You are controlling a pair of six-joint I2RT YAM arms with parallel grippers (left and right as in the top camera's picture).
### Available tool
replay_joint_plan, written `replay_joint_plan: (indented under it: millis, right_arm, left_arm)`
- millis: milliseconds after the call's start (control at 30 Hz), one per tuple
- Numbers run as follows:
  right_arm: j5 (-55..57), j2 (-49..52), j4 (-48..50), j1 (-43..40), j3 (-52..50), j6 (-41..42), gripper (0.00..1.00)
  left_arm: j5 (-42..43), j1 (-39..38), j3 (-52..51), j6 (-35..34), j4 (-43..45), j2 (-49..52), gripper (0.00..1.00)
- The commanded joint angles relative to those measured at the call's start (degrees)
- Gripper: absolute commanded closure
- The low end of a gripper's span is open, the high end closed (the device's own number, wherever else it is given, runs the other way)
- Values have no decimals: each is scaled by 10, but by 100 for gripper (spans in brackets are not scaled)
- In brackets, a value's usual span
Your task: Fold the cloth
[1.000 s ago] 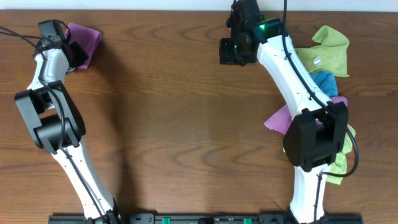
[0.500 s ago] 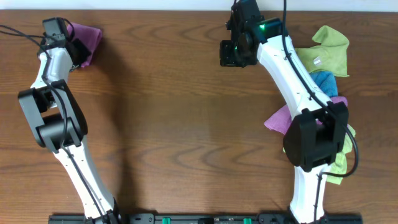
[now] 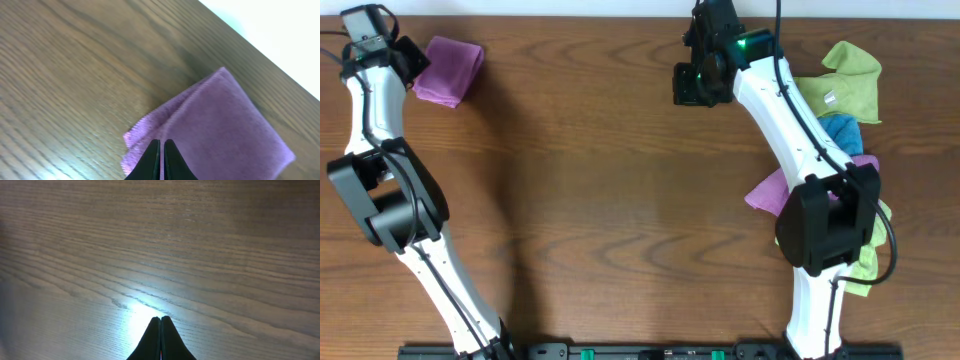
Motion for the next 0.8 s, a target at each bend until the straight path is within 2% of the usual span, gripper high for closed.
replay_joint_plan:
  millis: [0,333,767]
  right_arm:
    - [-4,-24,1,3,7,2,98]
    - [-5,-24,-8,3,7,2,98]
    - [-5,-24,-7,4,7,2,99]
  left_arm:
    - [-20,9,6,10,10,11,94]
    - [3,12,6,10,15,63,95]
    - [-6,12,0,10,0,69,94]
